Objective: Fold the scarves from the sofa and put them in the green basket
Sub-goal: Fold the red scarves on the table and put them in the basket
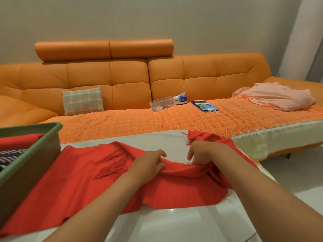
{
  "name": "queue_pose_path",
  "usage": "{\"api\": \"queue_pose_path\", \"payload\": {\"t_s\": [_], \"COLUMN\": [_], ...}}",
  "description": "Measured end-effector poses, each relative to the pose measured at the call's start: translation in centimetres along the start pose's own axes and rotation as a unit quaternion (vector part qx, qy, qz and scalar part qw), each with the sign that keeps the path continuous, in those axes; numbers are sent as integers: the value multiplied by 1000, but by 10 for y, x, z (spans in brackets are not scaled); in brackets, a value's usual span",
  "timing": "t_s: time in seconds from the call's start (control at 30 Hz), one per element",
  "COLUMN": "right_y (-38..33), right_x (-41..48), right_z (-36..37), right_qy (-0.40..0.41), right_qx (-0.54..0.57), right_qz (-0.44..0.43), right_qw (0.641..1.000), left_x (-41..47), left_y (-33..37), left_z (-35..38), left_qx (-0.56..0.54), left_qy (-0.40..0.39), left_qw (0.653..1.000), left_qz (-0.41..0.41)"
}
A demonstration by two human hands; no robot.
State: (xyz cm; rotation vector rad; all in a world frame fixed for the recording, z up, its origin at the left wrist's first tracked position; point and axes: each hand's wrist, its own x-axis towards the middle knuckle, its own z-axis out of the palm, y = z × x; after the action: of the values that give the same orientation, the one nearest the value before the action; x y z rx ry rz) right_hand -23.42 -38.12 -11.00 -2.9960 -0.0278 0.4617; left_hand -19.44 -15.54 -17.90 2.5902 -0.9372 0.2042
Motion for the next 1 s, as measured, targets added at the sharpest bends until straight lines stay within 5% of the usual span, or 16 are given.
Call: {"api": "queue_pose_path", "payload": {"t_s": [0.13,0.3,0.57,0.77,0.87,1.0], "right_y": [2,1,34,50,51,44], "right_x": [-4,-2,20,21,20,23], "right_z": [0,-1,-5,0,-4,-12], "right_qy": [9,-23,9,19,160,422], "right_qx": [35,33,-47,6,103,265], "right_qz": [4,12,85,75,75,106], "right_qw": [999,999,995,997,979,860], "left_x": [14,36,46,46,56,85], "left_y": [12,18,6,2,2,13], "left_z": [-7,-23,-16,-10,-14,-23], "left_qx": [73,98,112,70,8,-64], "left_qy": [-16,75,-91,42,148,206], "left_qw": [997,991,989,996,989,974], "left_qz": [16,41,21,25,-6,-67]}}
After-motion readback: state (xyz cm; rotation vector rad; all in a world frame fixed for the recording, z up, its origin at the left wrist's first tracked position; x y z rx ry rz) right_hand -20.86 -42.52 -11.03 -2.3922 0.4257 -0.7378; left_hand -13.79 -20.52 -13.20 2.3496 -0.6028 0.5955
